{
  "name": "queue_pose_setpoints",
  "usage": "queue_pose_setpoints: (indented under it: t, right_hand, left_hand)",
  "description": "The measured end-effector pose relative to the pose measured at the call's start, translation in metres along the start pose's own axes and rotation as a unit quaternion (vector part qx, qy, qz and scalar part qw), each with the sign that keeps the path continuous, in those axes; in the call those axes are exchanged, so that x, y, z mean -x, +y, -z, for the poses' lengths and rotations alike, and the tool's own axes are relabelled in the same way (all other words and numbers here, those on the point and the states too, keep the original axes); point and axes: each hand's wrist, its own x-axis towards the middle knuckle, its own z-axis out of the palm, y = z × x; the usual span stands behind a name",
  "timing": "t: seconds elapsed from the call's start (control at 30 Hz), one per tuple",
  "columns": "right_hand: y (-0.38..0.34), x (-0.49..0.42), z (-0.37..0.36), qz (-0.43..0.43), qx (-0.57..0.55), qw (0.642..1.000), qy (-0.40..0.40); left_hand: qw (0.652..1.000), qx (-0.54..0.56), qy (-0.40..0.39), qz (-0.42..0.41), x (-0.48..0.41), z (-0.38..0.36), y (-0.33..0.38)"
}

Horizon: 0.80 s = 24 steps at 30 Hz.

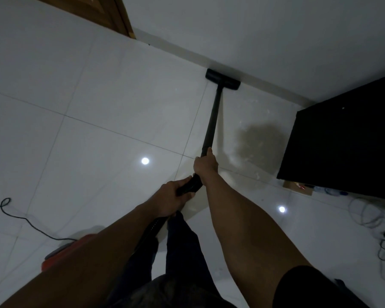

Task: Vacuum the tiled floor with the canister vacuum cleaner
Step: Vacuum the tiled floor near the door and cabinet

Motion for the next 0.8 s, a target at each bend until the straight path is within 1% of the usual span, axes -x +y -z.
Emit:
queue_pose_setpoints:
  t: [0.13, 0.23, 0.37, 0.47, 0.63, 0.8]
  right_hand:
    - [-0.010, -0.008, 0.011, 0.007, -0.010, 1.000, 0.002]
    - [-0.006, 0.002, 0.008, 0.011, -0.041, 0.999, 0.028]
    - [0.011, 0.011, 0.002, 0.002, -0.063, 0.997, 0.035]
    - [0.012, 0.007, 0.002, -0.012, -0.068, 0.997, 0.029]
    - [0.003, -0.002, 0.004, -0.015, -0.095, 0.995, 0.020]
    - [0.014, 0.010, 0.000, -0.028, -0.178, 0.984, 0.003]
  left_hand:
    - [1.000, 0.024, 0.000, -0.001, -0.011, 0.001, 0.016]
    - [0.999, 0.035, -0.001, -0.002, -0.009, 0.003, 0.009]
    - [1.000, 0.014, -0.016, -0.003, 0.002, 0.003, -0.005]
    - [1.000, 0.016, -0.007, 0.002, 0.005, 0.000, 0.003]
    - [1.000, 0.011, 0.014, -0.013, 0.003, -0.003, 0.016]
    - [0.999, -0.023, 0.016, -0.026, 0.018, -0.008, 0.010]
